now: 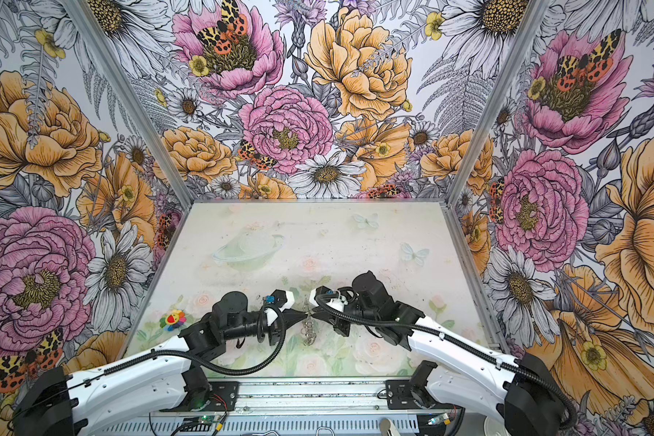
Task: Attach keys to a key ring
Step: Pass the keyring.
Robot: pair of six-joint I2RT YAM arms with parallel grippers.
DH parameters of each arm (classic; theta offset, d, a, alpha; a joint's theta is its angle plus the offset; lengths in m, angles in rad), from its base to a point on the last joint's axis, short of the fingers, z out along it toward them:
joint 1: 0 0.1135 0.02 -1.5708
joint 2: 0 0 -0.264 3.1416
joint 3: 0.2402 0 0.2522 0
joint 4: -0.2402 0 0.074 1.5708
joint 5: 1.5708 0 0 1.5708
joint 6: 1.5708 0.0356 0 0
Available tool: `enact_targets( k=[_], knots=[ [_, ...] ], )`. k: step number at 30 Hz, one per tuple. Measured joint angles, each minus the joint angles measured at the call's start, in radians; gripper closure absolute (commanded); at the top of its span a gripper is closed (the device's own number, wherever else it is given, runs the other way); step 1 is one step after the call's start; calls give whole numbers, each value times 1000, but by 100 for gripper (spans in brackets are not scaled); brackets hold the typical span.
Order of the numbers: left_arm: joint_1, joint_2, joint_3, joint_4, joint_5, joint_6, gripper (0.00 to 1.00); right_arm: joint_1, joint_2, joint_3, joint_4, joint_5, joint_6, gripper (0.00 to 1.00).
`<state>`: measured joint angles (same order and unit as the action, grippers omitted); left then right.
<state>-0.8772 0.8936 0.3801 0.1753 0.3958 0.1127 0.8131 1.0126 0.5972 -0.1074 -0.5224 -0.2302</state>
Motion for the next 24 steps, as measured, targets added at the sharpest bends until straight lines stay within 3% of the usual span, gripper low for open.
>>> enact_targets(
  k=[24],
  knots=[
    [0, -1, 0, -7, 35, 0, 100, 31, 3, 42, -35, -5, -23, 90]
  ],
)
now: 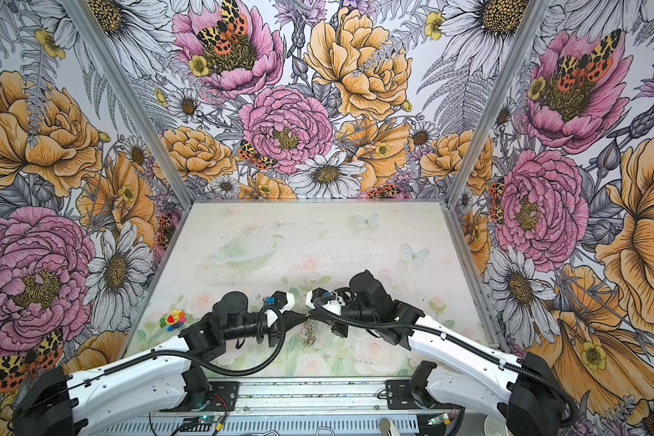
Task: Attach keys to a key ring
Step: Pass the keyring.
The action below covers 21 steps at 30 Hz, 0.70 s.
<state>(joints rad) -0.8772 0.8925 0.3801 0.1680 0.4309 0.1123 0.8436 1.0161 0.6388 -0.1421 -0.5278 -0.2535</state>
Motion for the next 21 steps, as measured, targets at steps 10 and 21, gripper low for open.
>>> enact_targets(
  k=[10, 21],
  knots=[
    [0, -9, 0, -23, 1, 0, 100, 9, 14, 0, -13, 1, -4, 92],
    [0, -21, -1, -42, 1, 0, 100, 12, 36, 13, -23, -7, -11, 93]
  ],
)
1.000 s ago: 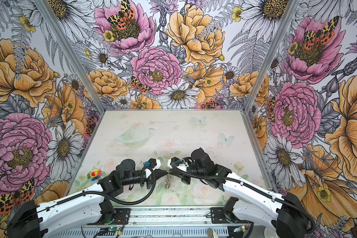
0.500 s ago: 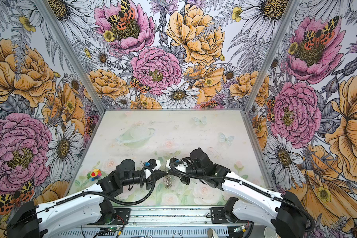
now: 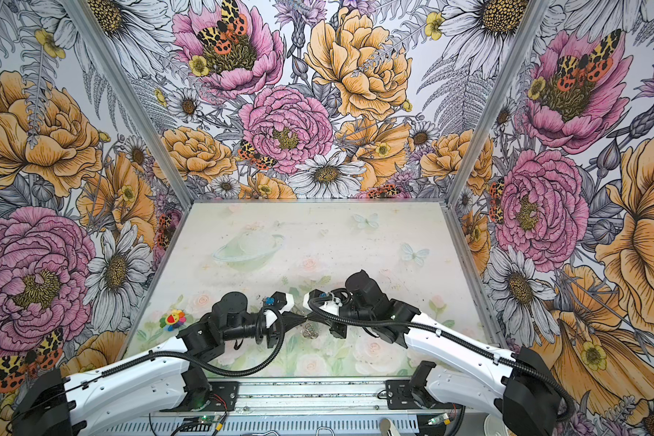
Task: Attach keys to a key ring
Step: Pass the keyring.
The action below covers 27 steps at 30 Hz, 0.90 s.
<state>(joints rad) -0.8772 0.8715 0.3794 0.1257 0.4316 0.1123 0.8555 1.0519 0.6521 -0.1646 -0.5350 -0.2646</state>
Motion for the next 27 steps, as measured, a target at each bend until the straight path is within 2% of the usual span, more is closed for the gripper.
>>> enact_targets(
  k=[6, 12, 17, 25, 27],
  knots=[
    [0, -3, -2, -7, 3, 0, 100, 4, 5, 2, -1, -1, -7, 92],
    [0, -17, -11, -7, 4, 0, 100, 8, 7, 2, 0, -8, -10, 100],
    [0, -23, -14, -6, 3, 0, 100, 9, 10, 4, -1, -10, -10, 100],
    [8, -74, -41, 35, -13, -15, 79, -17, -16, 3, 23, -11, 47, 100],
    [14, -90, -56, 55, -21, -27, 77, -29, -24, -9, 62, -12, 79, 100]
  ],
)
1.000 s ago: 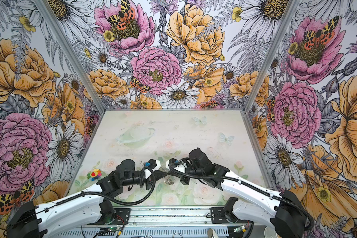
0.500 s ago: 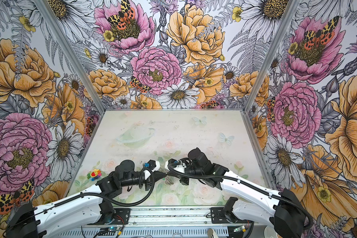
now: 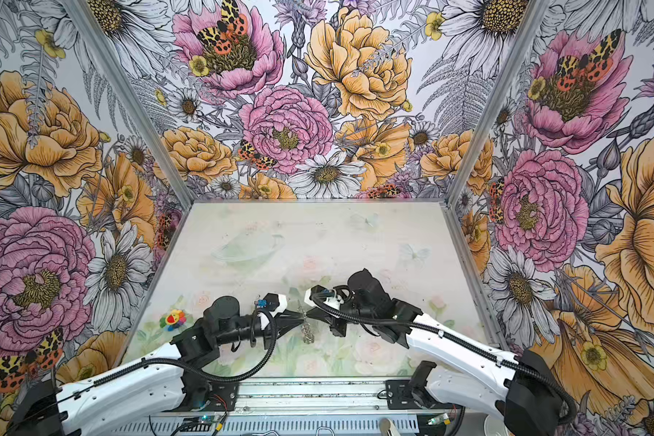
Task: Attach keys to a key ring
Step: Pass the keyring.
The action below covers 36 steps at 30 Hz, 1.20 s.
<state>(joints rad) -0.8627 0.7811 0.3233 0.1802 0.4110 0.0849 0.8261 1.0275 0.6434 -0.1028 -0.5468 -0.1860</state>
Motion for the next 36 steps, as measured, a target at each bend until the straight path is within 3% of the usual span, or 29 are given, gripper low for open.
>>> enact_targets(
  k=[9, 15, 36],
  knots=[
    [45, -48, -80, 77, -9, -55, 75, -10, -10, -102, 206, -6, 123, 100],
    [87, -32, -101, 163, 6, -89, 80, -10, -10, -135, 307, -31, 158, 100],
    [90, 53, -104, 320, 117, -143, 95, 0, 48, -233, 616, -52, 249, 100]
  ],
)
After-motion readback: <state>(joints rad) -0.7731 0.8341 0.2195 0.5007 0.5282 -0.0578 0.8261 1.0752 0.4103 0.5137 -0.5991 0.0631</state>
